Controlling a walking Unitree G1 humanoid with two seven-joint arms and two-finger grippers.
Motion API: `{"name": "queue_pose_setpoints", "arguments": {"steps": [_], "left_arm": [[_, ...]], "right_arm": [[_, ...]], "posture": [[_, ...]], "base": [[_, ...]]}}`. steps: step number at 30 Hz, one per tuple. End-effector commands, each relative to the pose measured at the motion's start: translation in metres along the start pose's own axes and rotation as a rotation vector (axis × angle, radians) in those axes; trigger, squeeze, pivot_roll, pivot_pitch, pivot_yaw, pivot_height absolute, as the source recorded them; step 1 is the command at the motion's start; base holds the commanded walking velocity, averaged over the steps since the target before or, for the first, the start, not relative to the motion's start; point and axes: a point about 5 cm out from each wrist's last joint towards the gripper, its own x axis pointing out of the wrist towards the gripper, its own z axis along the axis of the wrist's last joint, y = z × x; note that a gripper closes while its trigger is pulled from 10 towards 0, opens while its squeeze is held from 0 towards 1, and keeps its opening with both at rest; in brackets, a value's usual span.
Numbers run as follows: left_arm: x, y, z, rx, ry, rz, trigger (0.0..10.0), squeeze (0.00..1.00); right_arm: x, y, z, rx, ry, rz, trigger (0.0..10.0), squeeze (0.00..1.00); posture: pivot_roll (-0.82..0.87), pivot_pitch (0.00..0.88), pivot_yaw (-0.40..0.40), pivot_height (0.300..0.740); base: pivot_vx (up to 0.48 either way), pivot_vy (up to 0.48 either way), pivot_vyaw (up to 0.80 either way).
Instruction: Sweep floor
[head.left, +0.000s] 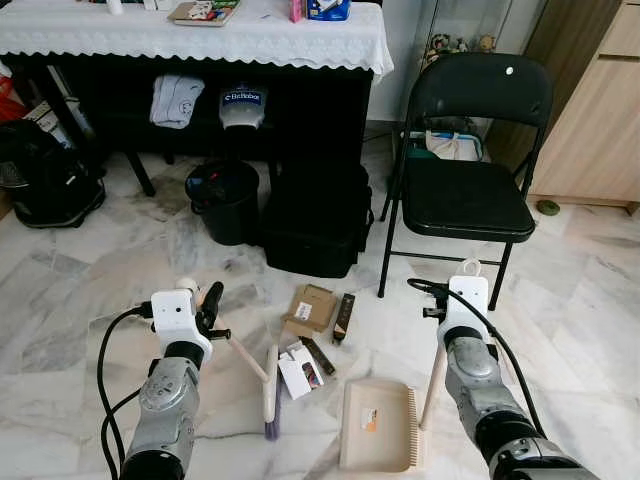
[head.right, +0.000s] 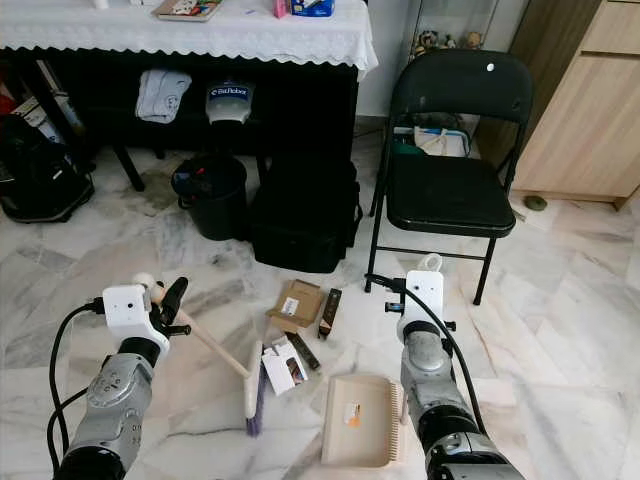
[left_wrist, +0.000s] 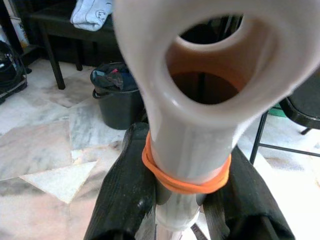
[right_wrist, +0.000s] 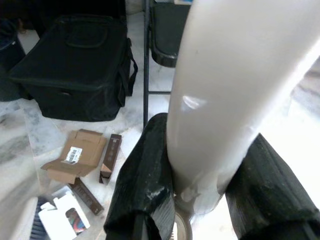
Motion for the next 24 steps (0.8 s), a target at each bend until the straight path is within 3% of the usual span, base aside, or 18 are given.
{"name": "queue_pose_setpoints", "arguments": {"steps": [1,7,21,24], "left_arm": [[-0.001,0.0,0.004,-0.005,-0.021,-0.007,10.0,0.0],[0.0,-0.001,0.004,-0.005,-0.018,-0.014,10.0,0.0],[-0.001,-0.002,0.001,-0.008,-0.004,-0.028,10.0,0.0],[-0.001,-0.003,0.001,-0.008,0.0,-0.031,10.0,0.0]], "right_arm": [[-0.003,0.01,-0.011,0.048,0.085,0.049,10.0,0.0],[-0.002,0.018,-0.01,0.076,0.147,0.126,10.0,0.0],[-0.005,0.025,-0.019,0.134,0.27,0.185,10.0,0.0],[-0.005,0.026,-0.017,0.149,0.25,0.187,10.0,0.0]], "posture": [[0.03,0.093,-0.002,0.74],[0.03,0.092,-0.003,0.74],[0.03,0.092,-0.004,0.74],[0.03,0.092,-0.004,0.74]], "base": [[0.0,0.0,0.0],[0.0,0.0,0.0],[0.0,0.0,0.0],[0.0,0.0,0.0]]}}
